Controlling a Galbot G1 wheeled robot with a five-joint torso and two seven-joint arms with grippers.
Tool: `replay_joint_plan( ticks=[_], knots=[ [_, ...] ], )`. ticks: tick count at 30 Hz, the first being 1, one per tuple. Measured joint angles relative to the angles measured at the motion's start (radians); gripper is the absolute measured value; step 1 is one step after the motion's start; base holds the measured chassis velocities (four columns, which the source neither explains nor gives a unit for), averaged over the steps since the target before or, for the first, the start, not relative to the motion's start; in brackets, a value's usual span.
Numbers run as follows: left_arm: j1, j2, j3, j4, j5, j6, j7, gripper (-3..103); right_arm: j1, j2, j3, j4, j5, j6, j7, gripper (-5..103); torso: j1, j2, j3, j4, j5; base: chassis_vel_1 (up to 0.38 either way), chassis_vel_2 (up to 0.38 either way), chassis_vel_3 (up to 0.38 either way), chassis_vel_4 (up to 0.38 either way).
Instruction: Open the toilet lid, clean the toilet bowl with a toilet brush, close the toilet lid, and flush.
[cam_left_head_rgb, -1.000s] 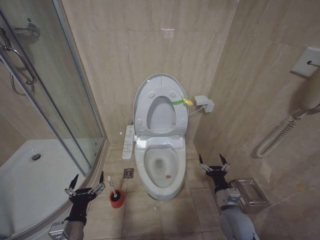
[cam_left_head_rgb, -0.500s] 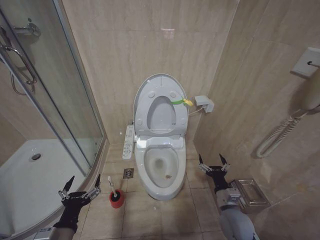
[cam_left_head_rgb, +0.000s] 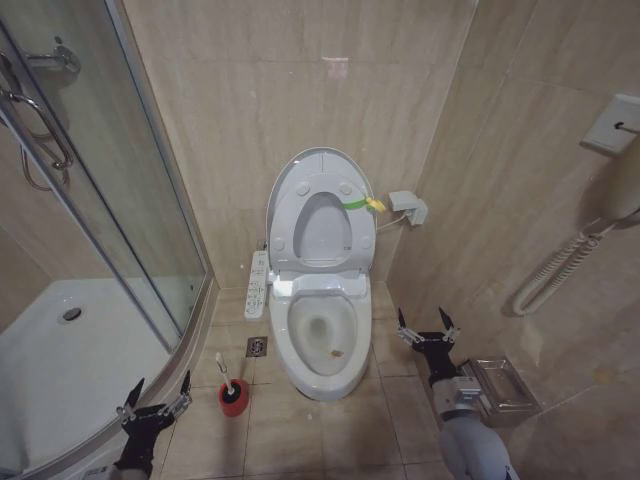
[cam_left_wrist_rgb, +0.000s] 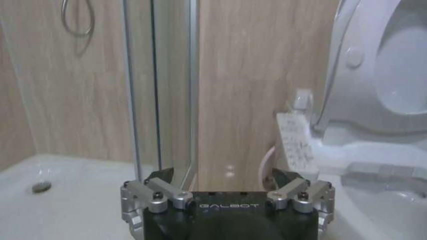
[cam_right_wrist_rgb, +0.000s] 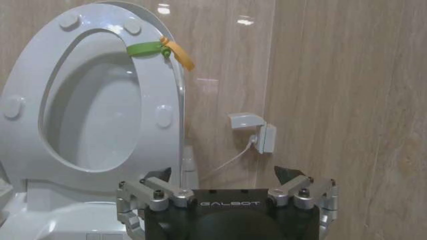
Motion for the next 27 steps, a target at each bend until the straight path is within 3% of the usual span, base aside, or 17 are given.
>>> replay_joint_plan(
  ticks=[12,14,27],
  knots=[
    [-0.145,0.004,0.04,0.275,-0.021,-0.104,0.005,97,0.0,0.0,0.0,0.0,0.0,0.0,0.0,100,0.0,0.0,0.0,-0.0002,0.0001,0.0,0.0,0.0,0.0],
    [-0.155,0.003,0.052,0.289,-0.021,-0.11,0.006,92,0.0,0.0,0.0,0.0,0.0,0.0,0.0,100,0.0,0.0,0.0,-0.0001,0.0,0.0,0.0,0.0,0.0],
    [-0.265,0.003,0.114,0.422,0.011,-0.134,0.016,93,0.0,0.0,0.0,0.0,0.0,0.0,0.0,100,0.0,0.0,0.0,-0.0001,0.0001,0.0,0.0,0.0,0.0]
  ],
)
